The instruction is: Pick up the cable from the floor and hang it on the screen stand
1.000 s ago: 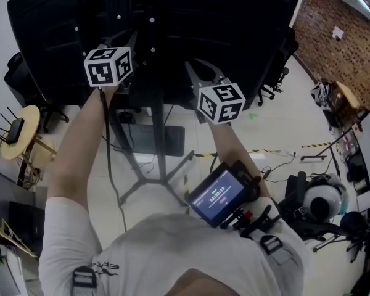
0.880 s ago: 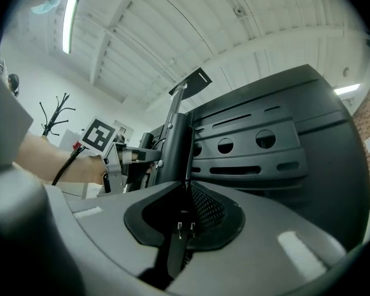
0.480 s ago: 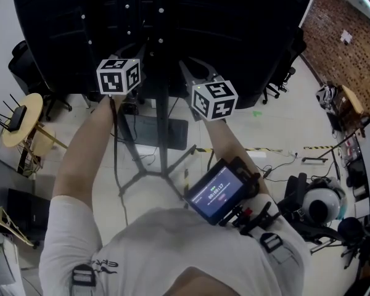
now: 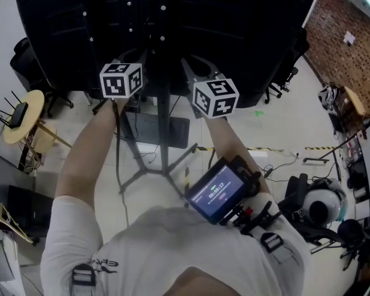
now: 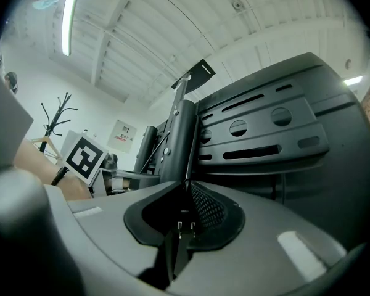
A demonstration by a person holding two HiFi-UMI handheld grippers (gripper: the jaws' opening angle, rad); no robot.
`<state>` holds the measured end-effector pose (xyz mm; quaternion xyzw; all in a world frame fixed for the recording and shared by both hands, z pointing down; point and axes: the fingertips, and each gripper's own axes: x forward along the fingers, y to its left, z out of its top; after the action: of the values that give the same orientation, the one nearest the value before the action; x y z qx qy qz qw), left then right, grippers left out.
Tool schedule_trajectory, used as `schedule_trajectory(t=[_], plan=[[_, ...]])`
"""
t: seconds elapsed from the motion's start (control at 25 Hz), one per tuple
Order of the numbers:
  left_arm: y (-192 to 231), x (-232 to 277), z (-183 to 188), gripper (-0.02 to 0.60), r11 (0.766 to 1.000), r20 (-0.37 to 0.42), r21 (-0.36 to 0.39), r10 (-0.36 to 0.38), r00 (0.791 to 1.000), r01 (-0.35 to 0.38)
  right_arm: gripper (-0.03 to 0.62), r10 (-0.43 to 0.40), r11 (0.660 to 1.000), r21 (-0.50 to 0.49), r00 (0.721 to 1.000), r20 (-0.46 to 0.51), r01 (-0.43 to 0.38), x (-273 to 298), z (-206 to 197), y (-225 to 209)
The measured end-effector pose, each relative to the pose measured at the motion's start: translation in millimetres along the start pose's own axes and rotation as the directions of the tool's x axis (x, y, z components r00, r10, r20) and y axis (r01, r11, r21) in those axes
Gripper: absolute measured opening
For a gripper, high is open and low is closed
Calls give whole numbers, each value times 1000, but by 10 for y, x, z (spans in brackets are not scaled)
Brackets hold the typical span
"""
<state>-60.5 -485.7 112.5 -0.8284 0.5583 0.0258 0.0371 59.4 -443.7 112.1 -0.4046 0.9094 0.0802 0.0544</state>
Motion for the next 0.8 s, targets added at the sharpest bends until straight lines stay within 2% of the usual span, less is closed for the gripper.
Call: schedule_trajectory(t=[0.32,0.56,0.6,0.68,0.8], plan=[[8,-46,-141,2,1000,-12,-5,3,1000,-3,58,-19,1000,-5,1000,-1,19,18,-12,-45],[-63,-125,-203,4,1000,31,11,-7,999,7,72,-47,999,-23,998,-31,47,22,-100,-113],[-72,-137,-221,15,1000,36,11,-11,999,11,72,-53,998,-25,998,-30,53,18,-104,-124],[-67,-162,-256,89,1000,42,10,-12,999,12,80,-61,998,-28,998,-20,61,6,-89,-135],[-26,-192,-296,181,1000,44,6,-7,999,6,144,-65,998,-21,998,-1,65,0,-43,-149]])
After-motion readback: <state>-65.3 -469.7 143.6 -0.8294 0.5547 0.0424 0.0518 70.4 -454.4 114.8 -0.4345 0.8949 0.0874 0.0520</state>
